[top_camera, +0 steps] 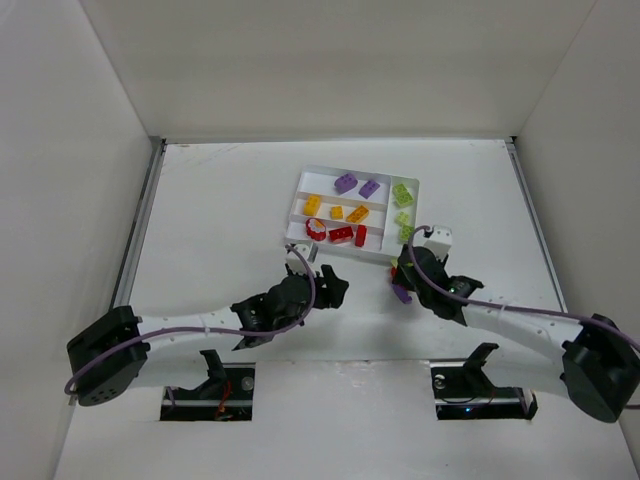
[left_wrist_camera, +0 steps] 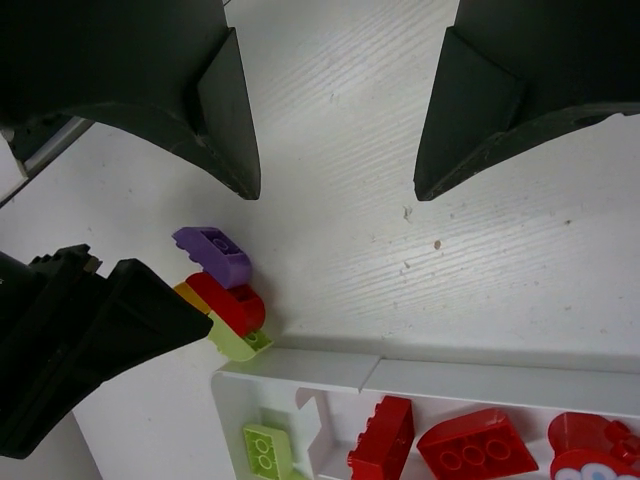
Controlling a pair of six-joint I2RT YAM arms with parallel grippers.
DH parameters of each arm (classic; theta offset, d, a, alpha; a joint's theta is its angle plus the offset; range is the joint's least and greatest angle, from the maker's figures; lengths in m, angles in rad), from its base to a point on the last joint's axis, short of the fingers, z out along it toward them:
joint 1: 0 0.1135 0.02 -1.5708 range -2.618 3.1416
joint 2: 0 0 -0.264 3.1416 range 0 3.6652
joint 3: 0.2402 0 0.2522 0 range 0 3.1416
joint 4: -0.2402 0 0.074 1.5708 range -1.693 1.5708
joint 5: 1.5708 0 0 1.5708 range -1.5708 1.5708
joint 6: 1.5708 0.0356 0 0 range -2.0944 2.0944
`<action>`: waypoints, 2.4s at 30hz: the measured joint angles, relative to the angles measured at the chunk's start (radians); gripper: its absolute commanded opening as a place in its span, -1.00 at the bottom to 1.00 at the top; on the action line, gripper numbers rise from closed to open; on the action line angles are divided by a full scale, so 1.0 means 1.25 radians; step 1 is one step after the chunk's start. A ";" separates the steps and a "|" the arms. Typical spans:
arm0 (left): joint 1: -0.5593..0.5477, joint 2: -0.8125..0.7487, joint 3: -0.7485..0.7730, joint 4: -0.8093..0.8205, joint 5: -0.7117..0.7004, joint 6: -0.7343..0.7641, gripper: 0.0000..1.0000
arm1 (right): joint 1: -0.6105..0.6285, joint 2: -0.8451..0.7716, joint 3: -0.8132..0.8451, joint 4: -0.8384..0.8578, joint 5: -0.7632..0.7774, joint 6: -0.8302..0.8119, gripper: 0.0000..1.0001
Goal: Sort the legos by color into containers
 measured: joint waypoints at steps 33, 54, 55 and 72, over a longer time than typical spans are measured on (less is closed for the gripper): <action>0.113 -0.045 -0.034 0.015 0.137 -0.081 0.53 | 0.047 0.071 0.049 -0.042 -0.017 0.000 -0.57; 0.130 0.057 -0.135 0.243 0.227 -0.334 0.68 | 0.107 0.009 0.052 0.072 -0.187 0.008 -0.58; 0.128 0.064 -0.135 0.253 0.227 -0.338 0.68 | 0.114 0.010 0.053 0.079 -0.191 0.009 -0.58; 0.120 0.114 -0.135 0.321 0.178 -0.349 0.22 | 0.183 0.056 0.089 0.136 -0.204 0.022 -0.58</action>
